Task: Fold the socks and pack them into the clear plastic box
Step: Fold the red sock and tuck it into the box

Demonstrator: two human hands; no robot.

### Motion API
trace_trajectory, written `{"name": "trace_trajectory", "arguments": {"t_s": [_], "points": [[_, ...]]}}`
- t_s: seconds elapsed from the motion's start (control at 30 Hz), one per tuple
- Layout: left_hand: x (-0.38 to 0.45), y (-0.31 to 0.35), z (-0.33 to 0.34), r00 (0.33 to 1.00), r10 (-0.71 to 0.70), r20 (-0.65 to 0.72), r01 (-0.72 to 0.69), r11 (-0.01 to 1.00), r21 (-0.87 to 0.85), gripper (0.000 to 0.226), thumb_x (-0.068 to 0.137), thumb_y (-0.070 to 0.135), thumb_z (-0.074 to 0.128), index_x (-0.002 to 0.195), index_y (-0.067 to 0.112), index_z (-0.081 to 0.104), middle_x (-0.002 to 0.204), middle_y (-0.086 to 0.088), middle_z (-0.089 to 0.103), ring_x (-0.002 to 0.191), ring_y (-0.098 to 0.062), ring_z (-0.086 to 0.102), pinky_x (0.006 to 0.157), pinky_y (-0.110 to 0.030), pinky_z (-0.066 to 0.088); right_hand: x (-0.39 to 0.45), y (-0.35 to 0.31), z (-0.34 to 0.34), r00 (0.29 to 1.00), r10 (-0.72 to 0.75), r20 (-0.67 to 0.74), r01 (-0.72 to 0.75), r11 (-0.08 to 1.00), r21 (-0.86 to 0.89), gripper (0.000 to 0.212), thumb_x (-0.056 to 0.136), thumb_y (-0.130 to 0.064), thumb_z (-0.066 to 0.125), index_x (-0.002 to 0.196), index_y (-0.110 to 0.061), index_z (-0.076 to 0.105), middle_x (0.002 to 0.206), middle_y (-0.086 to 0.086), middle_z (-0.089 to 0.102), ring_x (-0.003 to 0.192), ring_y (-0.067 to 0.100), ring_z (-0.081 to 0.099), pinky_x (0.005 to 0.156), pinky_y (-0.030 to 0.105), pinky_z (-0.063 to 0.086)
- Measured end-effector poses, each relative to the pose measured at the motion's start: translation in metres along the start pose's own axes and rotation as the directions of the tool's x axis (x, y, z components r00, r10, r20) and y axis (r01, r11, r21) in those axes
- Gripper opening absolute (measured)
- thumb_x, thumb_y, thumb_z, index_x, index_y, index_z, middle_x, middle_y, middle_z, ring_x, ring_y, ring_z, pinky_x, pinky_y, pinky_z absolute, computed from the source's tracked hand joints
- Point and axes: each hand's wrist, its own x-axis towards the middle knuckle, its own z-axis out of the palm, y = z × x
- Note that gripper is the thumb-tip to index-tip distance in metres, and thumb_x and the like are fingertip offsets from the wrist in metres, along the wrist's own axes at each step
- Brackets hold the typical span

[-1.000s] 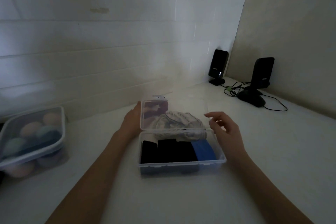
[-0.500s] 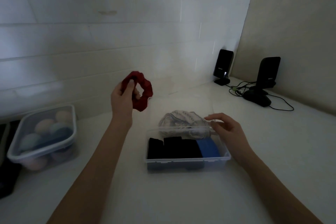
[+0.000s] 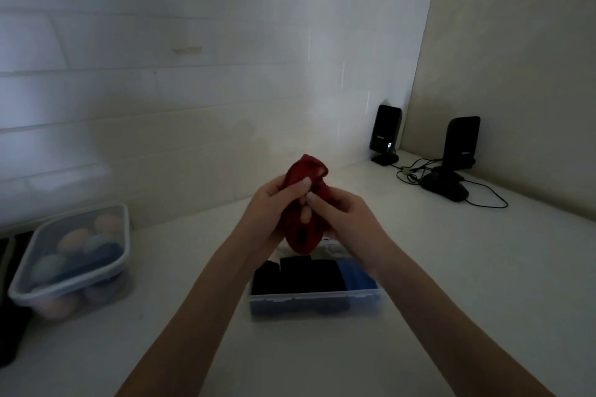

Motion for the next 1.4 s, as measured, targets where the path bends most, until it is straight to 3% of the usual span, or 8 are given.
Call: {"name": "trace_trajectory", "arguments": {"t_s": [0.13, 0.3, 0.63, 0.8, 0.93, 1.03, 1.2, 1.4], "points": [[0.008, -0.011, -0.014, 0.998, -0.042, 0.047, 0.053, 0.966, -0.253, 0.034, 0.074, 0.019, 0.061, 0.107, 0.009, 0.063, 0.091, 0.001, 0.074, 0.092, -0.015, 0.067, 0.078, -0.028, 0.057, 0.01, 0.01, -0.011, 0.99, -0.065, -0.121, 0.057, 0.996, -0.069, 0.018, 0.083, -0.021, 0.068, 0.098, -0.011, 0.067, 0.093, 0.007, 0.071, 0.091, 0.02, 0.069, 0.083, 0.033, 0.057], [0.017, -0.02, -0.025, 0.992, 0.078, 0.096, -0.032, 0.911, -0.411, 0.046, 0.071, 0.016, 0.074, 0.115, 0.012, 0.06, 0.106, -0.002, 0.064, 0.102, -0.011, 0.063, 0.086, -0.022, 0.053, 0.016, 0.014, -0.013, 0.985, -0.156, -0.071, 0.148, 0.984, -0.097, 0.013, 0.084, -0.001, 0.062, 0.096, -0.006, 0.064, 0.084, 0.009, 0.066, 0.078, 0.015, 0.064, 0.073, 0.026, 0.056], [0.012, -0.017, -0.02, 0.961, 0.255, -0.106, -0.208, 0.92, 0.331, 0.027, 0.085, 0.006, 0.059, 0.097, 0.029, 0.065, 0.084, 0.022, 0.073, 0.089, 0.005, 0.065, 0.074, -0.009, 0.048, 0.023, 0.003, -0.007, 0.87, -0.491, 0.033, 0.462, 0.791, -0.401, 0.008, 0.083, -0.002, 0.064, 0.088, -0.009, 0.066, 0.077, -0.007, 0.063, 0.073, 0.004, 0.06, 0.068, 0.016, 0.049], [0.011, -0.015, -0.023, 0.966, 0.236, -0.103, -0.198, 0.937, 0.287, 0.024, 0.082, 0.001, 0.061, 0.094, 0.021, 0.066, 0.075, 0.017, 0.073, 0.077, 0.004, 0.067, 0.068, -0.008, 0.049, 0.026, -0.002, -0.009, 0.892, -0.45, 0.055, 0.439, 0.827, -0.351, 0.02, 0.082, -0.002, 0.065, 0.085, -0.022, 0.065, 0.074, -0.011, 0.066, 0.075, 0.006, 0.063, 0.07, 0.02, 0.052], [0.013, -0.019, -0.027, 0.982, 0.157, -0.106, -0.121, 0.95, 0.289, 0.025, 0.068, 0.003, 0.064, 0.083, 0.023, 0.067, 0.07, 0.011, 0.07, 0.074, -0.005, 0.065, 0.069, -0.016, 0.051, 0.024, 0.0, -0.009, 0.944, -0.328, -0.034, 0.326, 0.944, -0.052, 0.016, 0.083, 0.001, 0.063, 0.089, -0.013, 0.057, 0.078, 0.017, 0.071, 0.074, 0.022, 0.068, 0.071, 0.032, 0.057], [0.012, -0.02, -0.029, 0.998, 0.055, -0.031, -0.049, 0.981, 0.19, 0.036, 0.049, 0.017, 0.061, 0.084, 0.02, 0.067, 0.078, -0.003, 0.065, 0.08, -0.016, 0.06, 0.072, -0.025, 0.05, 0.024, 0.002, -0.011, 0.958, -0.283, 0.034, 0.285, 0.949, -0.137, 0.026, 0.083, 0.001, 0.061, 0.102, -0.016, 0.057, 0.091, 0.013, 0.069, 0.086, 0.021, 0.067, 0.076, 0.031, 0.057], [0.003, -0.013, -0.026, 0.998, -0.051, 0.046, 0.043, 0.986, 0.163, 0.04, 0.058, 0.001, 0.047, 0.095, 0.006, 0.06, 0.092, -0.018, 0.055, 0.086, -0.029, 0.052, 0.081, -0.038, 0.045, 0.018, -0.001, -0.008, 0.938, -0.294, 0.181, 0.324, 0.931, -0.166, 0.036, 0.082, 0.014, 0.053, 0.111, -0.008, 0.057, 0.101, 0.005, 0.065, 0.092, 0.023, 0.066, 0.078, 0.033, 0.059], [-0.014, -0.008, -0.032, 0.994, 0.087, -0.061, -0.057, 0.922, 0.384, 0.046, 0.077, -0.009, 0.059, 0.108, 0.024, 0.051, 0.107, -0.005, 0.059, 0.087, -0.013, 0.069, 0.071, -0.023, 0.055, 0.008, -0.002, -0.006, 0.932, -0.331, 0.151, 0.361, 0.891, -0.274, 0.044, 0.074, 0.022, 0.046, 0.091, -0.017, 0.059, 0.095, -0.002, 0.06, 0.08, 0.007, 0.061, 0.07, 0.021, 0.054]]}}
